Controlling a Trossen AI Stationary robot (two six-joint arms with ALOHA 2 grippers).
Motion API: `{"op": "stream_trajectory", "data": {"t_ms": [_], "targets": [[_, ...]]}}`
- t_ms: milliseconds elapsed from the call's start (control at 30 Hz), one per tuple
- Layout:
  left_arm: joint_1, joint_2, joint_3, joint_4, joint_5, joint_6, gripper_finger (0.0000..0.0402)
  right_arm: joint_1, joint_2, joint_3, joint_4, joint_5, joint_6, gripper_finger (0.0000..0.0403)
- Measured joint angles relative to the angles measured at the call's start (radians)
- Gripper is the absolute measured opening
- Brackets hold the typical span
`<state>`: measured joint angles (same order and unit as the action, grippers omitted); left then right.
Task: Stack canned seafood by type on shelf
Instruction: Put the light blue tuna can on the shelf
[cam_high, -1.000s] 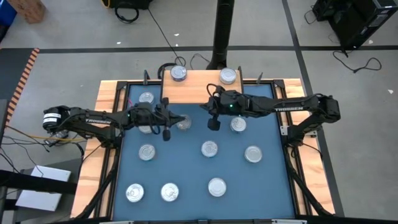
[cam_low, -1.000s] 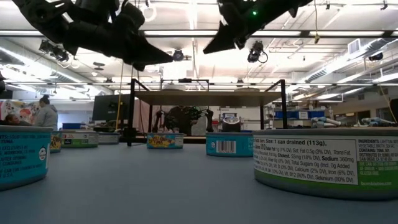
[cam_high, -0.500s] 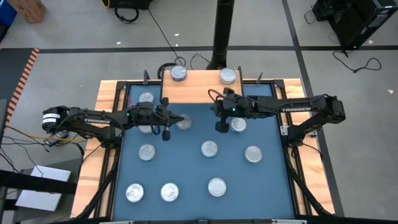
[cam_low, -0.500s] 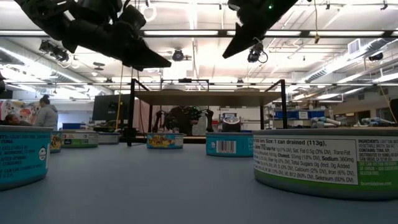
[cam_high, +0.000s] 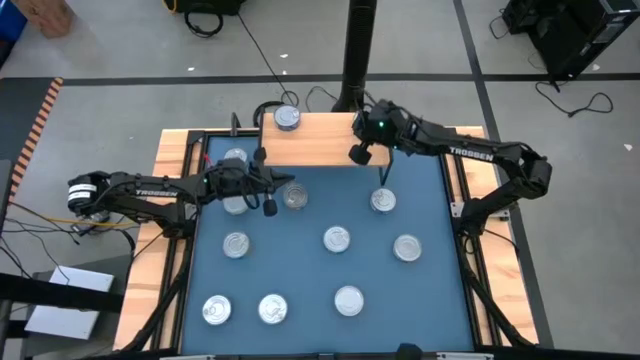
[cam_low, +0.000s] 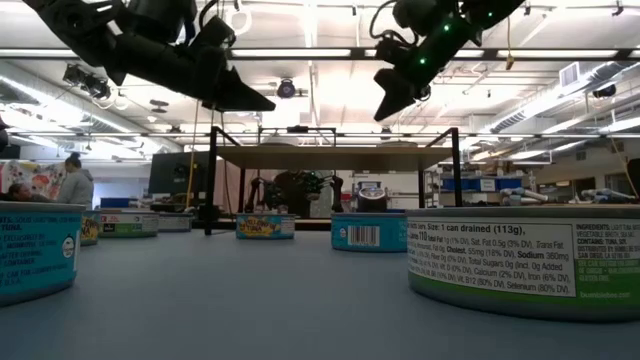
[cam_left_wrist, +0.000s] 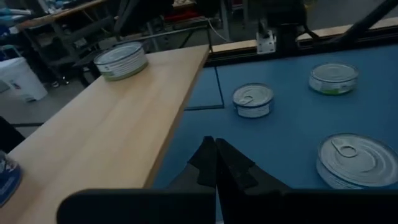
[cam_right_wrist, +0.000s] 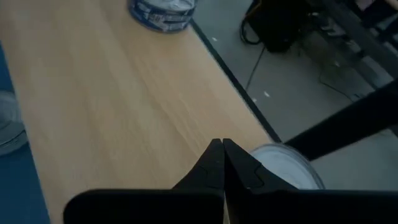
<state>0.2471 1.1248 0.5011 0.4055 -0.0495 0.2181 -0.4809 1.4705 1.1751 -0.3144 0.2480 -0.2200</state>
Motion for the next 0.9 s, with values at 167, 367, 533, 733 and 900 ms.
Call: {"op": "stream_trajectory", "data": {"t_ms": [167,367,533,733,900], "targets": [[0.045,-0.014,0.004,0.018,0.109,-0.043,0.0001,-0.020,-0.007,0.000,0.001,-0.056,-0.053,0.0002],[0.093,-0.034,0.140,-0.275,0.173,-0.017,0.0001,0.010,-0.013,0.000,-0.025,-0.081,-0.066,0.0001],[0.075,-0.034,0.250,-0.537,0.178,0.017,0.0001,0.084,-0.018,-0.004,-0.024,-0.095,-0.087,0.0001],[0.017,-0.034,0.270,-0.632,0.175,0.036,0.0001,0.160,-0.021,-0.067,0.046,-0.159,-0.064,0.0000],[-0.047,-0.034,0.269,-0.720,0.152,0.033,0.0001,0.264,-0.026,-0.092,0.066,-0.137,-0.053,0.0000]]}}
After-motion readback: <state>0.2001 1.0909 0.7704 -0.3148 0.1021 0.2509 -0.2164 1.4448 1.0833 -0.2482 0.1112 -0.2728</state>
